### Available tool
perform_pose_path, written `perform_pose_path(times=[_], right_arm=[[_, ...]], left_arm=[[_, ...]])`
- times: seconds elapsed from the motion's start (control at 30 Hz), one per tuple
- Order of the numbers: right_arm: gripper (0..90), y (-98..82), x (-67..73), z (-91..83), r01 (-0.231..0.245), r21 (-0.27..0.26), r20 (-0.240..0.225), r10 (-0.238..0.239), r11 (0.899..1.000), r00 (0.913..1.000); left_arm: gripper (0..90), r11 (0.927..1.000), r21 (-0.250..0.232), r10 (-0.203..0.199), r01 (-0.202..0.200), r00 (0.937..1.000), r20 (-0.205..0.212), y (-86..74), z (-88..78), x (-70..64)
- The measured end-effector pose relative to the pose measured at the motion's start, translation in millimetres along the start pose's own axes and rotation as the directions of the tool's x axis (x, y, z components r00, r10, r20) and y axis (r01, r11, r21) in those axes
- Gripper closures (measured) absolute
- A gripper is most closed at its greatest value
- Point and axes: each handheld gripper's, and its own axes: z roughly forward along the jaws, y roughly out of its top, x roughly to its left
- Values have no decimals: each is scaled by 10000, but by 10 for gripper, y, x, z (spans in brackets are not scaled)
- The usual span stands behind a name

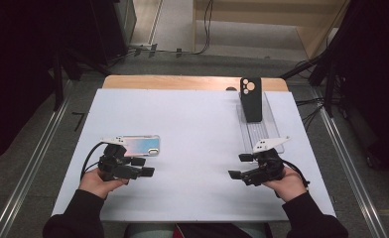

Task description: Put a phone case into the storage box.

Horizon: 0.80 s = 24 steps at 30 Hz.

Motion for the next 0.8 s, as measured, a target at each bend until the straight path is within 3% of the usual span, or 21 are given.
perform_pose_path(times=[0.2, 0.57, 0.8], right_arm=[[209, -157, -24, 8, -131, 337, -8, 131, 9993, 9999], [209, -180, -60, 14, -180, 316, 16, 180, 9993, 9998], [209, -179, -57, 12, -165, 289, 31, 164, 9994, 9999]], left_arm=[[297, 10000, 44, 34, -34, 10000, 4, -5, -3, -2], [301, 9999, -41, -99, 99, 9999, -26, 9, -25, 7], [354, 9984, -102, -565, 558, 9953, -792, 83, -105, 60]])
